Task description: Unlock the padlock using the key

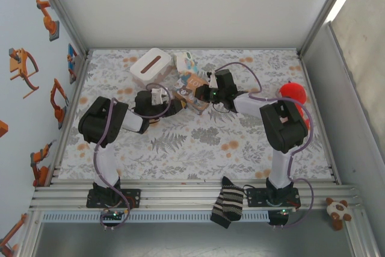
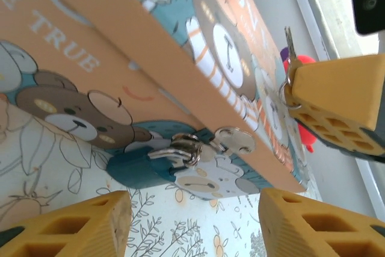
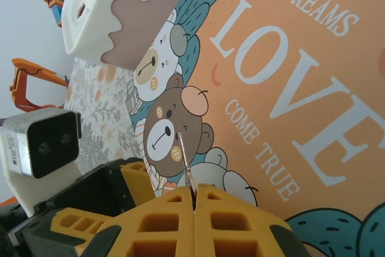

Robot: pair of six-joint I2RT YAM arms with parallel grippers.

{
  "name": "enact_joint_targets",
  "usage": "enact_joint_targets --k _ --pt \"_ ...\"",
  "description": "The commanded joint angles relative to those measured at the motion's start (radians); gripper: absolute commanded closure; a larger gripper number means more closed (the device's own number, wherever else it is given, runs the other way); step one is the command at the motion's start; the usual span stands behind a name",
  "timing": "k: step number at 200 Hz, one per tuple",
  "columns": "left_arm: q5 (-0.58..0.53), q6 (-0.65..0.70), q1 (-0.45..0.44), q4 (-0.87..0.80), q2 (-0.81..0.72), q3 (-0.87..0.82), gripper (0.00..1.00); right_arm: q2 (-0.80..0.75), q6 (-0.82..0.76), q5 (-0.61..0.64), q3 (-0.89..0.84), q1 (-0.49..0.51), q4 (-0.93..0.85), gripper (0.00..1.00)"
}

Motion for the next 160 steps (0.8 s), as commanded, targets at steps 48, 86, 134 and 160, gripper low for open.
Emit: enact_joint_targets --k 48,86,134,160 --pt "0.009 0.264 0.013 -0.08 -0.137 -0.023 0.23 -0.051 -0.033 -0.027 0.014 -0.005 0.052 1.0" --pt "0.015 0.17 0.082 -0.017 -0.136 -0.041 0.24 -0.021 -0.039 -0.019 0.078 -0.005 -0.02 1.0" --pt "0.018 0.162 0.154 -0.169 -0.146 0.055 0.24 0.052 -0.052 0.006 0.175 0.003 -0.107 1.0" --pt "0.027 0.185 0.155 -0.227 -0.132 0.111 0.24 0.105 -0.05 -0.003 0.238 0.007 -0.112 1.0"
